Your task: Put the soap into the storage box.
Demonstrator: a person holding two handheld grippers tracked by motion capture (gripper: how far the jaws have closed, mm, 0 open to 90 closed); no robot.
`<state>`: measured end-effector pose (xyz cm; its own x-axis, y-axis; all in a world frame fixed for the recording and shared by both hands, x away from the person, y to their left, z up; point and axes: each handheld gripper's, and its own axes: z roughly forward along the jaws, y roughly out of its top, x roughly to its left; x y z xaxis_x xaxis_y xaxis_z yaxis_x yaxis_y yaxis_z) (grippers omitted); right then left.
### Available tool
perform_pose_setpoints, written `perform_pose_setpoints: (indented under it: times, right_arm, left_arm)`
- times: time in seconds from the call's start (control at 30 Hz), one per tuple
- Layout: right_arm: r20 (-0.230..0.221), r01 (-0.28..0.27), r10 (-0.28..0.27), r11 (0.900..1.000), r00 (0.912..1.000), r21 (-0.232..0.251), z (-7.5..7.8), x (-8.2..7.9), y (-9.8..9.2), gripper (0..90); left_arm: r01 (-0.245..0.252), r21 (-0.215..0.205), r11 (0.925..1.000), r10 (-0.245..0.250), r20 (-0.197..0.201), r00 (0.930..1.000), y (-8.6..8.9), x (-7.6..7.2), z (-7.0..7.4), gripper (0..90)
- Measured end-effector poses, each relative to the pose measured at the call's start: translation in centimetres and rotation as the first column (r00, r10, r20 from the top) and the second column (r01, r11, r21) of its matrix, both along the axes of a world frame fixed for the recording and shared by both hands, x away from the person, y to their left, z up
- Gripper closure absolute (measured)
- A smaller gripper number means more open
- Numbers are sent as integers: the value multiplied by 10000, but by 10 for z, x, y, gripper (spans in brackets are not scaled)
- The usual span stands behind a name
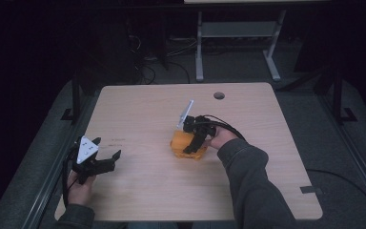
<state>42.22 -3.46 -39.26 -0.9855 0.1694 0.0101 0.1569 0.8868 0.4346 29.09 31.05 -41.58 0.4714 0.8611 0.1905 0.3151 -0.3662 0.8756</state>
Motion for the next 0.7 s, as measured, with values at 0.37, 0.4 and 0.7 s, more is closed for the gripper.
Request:
perform_pose_setpoints:
  times: [0.37,0.4,0.7]
  right_arm:
    - [31,154,-154,9999,9999,-55,0,-1,0,157]
    - [62,170,-170,9999,9998,-15,1,-1,0,156]
    - [179,242,-247,9993,9995,284,9,-3,-6,151]
  left_arm:
    - [5,20,10000,-5,-6,10000,-1,0,0,141]
    - [10,18,10000,-10,-5,10000,-1,0,0,141]
    - [33,11,10000,-33,-18,10000,-2,0,0,141]
